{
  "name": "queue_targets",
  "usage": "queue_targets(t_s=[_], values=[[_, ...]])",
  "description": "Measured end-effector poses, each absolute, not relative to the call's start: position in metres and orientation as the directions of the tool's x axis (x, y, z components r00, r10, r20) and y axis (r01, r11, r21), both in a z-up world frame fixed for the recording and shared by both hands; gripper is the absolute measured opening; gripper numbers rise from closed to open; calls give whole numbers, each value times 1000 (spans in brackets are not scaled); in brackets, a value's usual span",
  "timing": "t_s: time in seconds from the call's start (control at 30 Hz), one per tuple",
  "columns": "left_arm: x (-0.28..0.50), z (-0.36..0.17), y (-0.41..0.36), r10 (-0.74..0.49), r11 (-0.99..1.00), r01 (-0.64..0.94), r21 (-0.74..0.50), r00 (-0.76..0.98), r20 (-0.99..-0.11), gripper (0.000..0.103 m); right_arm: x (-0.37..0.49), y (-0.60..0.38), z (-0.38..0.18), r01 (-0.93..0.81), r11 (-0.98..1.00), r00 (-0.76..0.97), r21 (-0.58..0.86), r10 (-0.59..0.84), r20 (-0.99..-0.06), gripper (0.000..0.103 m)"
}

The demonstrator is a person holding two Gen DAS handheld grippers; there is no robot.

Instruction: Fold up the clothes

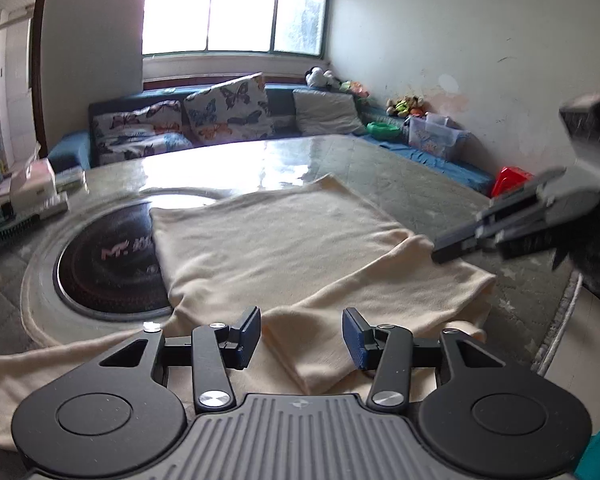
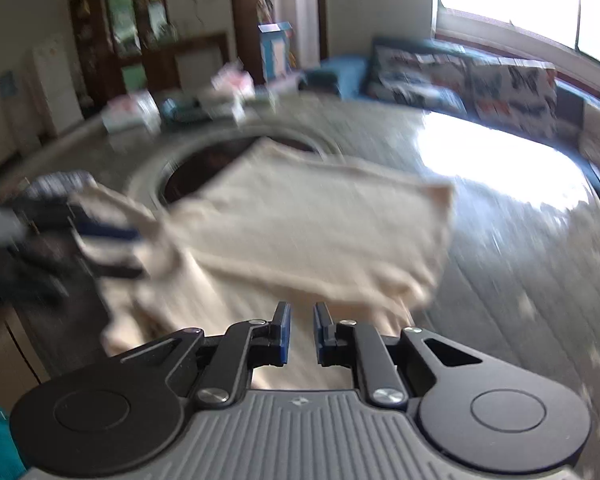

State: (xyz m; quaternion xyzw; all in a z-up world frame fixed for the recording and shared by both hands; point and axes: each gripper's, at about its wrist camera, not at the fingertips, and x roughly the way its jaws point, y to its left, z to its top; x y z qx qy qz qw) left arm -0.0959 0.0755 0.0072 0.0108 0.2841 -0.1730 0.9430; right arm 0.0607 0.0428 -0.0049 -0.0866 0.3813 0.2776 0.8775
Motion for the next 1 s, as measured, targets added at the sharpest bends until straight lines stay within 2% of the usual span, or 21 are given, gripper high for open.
queue_targets(t_s=[0.13, 0.3, 0.5, 0.6, 0.63, 0.67, 0.83, 1.0], values=[[-88, 6, 75, -319, 940, 333, -78, 769, -554, 49, 57, 24, -29, -539, 841, 511, 58, 380, -771, 12], [-64, -7, 75, -298, 948, 303, -96, 741, -602, 48, 70, 21, -25, -541, 839, 540, 57, 398, -742, 19], [-43, -25, 63, -272, 947, 316, -52, 706, -654, 47, 96, 23, -25, -514, 855, 573, 71, 404, -713, 19], [-42, -29, 61, -261, 945, 326, -24, 708, -656, 35, 101, 24, -31, -518, 852, 565, 73, 404, -719, 19], [-41, -28, 62, -266, 945, 326, -32, 708, -654, 21, 101, 25, -32, -522, 851, 564, 67, 403, -721, 19], [-41, -27, 64, -273, 944, 326, -42, 706, -654, 15, 101, 26, -33, -525, 849, 564, 61, 401, -722, 19], [-47, -13, 59, -236, 948, 318, 34, 768, -596, 13, 99, 29, -30, -533, 845, 575, 41, 398, -715, 20], [-42, -19, 70, -188, 963, 268, 35, 756, -627, 18, 95, 39, -36, -566, 825, 563, -5, 382, -733, 22]])
